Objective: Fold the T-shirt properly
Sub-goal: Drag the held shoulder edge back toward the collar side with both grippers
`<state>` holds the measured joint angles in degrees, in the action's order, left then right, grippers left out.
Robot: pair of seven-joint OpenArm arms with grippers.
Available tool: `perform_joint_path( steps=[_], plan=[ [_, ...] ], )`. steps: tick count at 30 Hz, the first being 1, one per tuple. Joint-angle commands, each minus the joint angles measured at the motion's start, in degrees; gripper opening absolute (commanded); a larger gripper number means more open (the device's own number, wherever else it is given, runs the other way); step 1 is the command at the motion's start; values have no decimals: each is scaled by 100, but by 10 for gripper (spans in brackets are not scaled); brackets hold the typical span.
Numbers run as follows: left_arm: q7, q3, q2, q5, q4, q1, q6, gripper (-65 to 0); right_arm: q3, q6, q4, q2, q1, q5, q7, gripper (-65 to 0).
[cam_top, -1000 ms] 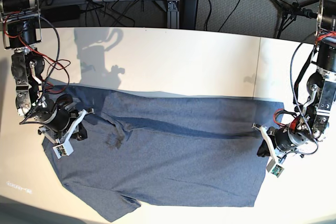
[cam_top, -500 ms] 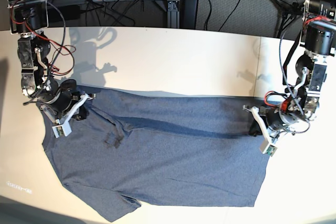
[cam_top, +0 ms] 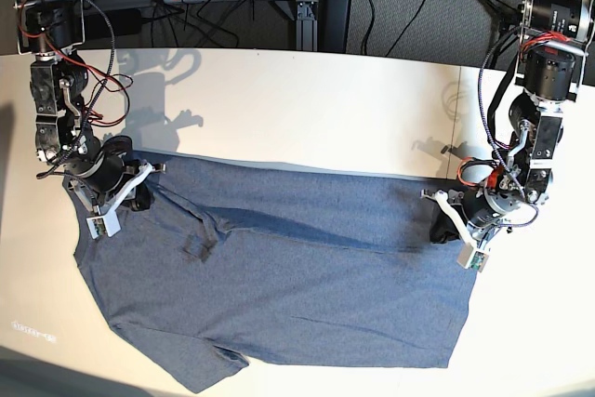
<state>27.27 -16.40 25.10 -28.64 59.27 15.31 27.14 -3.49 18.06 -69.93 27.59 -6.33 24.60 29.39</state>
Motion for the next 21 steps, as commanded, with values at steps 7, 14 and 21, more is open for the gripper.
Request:
perform_joint_path(
  steps=[7,14,21],
  plan=[
    [1023,-7,498,199,629,-667,83,-650,168,-92,-566,81,721,-122,566,-650],
    [1137,-7,881,-44,1969,-1744,55,-650,636,-92,-1333,81,1539,-118,715,-650],
    [1320,-7,887,-20,2555,-2354,55,-650,702,-92,-1799,81,2201,-129,737,-650]
  ],
)
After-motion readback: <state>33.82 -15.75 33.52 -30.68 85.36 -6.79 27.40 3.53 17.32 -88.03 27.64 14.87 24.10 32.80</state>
